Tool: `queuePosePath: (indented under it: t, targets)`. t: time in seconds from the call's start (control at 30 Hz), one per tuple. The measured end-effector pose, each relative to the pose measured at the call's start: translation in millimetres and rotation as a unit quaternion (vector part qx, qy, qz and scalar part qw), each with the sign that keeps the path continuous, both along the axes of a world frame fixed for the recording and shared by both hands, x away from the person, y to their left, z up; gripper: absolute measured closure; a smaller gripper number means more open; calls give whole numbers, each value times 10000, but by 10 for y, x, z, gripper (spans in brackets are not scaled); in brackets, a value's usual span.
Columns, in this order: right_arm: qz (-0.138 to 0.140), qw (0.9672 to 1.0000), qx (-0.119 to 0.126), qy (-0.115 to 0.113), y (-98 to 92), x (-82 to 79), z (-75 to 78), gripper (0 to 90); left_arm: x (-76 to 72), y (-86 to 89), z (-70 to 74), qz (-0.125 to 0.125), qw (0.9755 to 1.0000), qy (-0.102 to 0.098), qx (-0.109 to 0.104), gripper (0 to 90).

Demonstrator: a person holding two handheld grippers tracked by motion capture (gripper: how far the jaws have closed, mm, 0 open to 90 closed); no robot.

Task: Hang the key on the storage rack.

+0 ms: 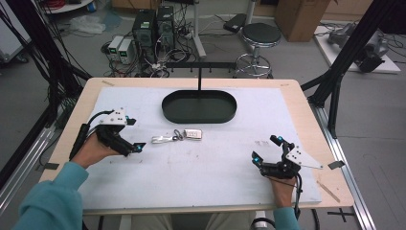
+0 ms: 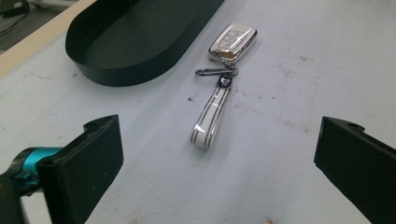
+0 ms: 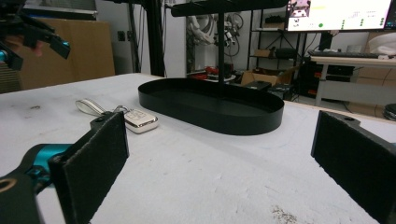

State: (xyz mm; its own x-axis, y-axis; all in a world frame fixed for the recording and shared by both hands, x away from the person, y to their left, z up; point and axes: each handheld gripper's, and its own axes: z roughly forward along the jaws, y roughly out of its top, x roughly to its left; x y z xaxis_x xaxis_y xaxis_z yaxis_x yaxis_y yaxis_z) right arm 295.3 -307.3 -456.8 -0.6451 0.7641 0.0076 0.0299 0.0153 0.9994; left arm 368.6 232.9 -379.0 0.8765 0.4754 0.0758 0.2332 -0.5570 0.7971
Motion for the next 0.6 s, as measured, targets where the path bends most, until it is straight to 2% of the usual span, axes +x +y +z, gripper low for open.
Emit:
queuePosePath:
  t: [0.13, 0.17, 0.2, 0.27, 0.3, 0.37, 0.47, 0.53, 0.57, 0.6]
  targets:
    - [-5, 10000, 5, 16, -1, -2, 0, 35, 122, -94, 71, -207, 9989, 166, 385, 20]
    - [-5, 10000, 9, 17, 0, -3, 0, 34, 175, -140, 100, -322, 9978, 206, 545, 33]
    - [-5, 10000, 7, 17, 0, -3, 0, 35, 175, -140, 100, -322, 9978, 206, 545, 40]
    - [-7, 10000, 6, 18, 0, -3, 0, 34, 227, -177, 118, -493, 9965, 251, 619, 40]
    - [-1, 10000, 0, 1, 0, -1, 0, 35, 278, -222, 121, -552, 9950, 369, 749, 40]
    - [0, 10000, -2, -3, 1, -1, 0, 35, 322, -274, 111, -600, 9926, 439, 959, 41]
    - [-5, 10000, 2, 9, 0, -2, 0, 35, 359, -320, 86, -683, 9911, 559, 997, 100]
    - [-3, 10000, 8, 13, 0, -3, 0, 35, 383, -372, 52, -763, 9883, 648, 1148, 117]
    - [-2, 10000, 5, 11, 0, -3, -1, 35, 410, -415, 14, -810, 9862, 705, 1263, 118]
    - [1, 10000, -4, -2, -1, -1, 0, 35, 410, -415, 14, -810, 9862, 705, 1263, 119]
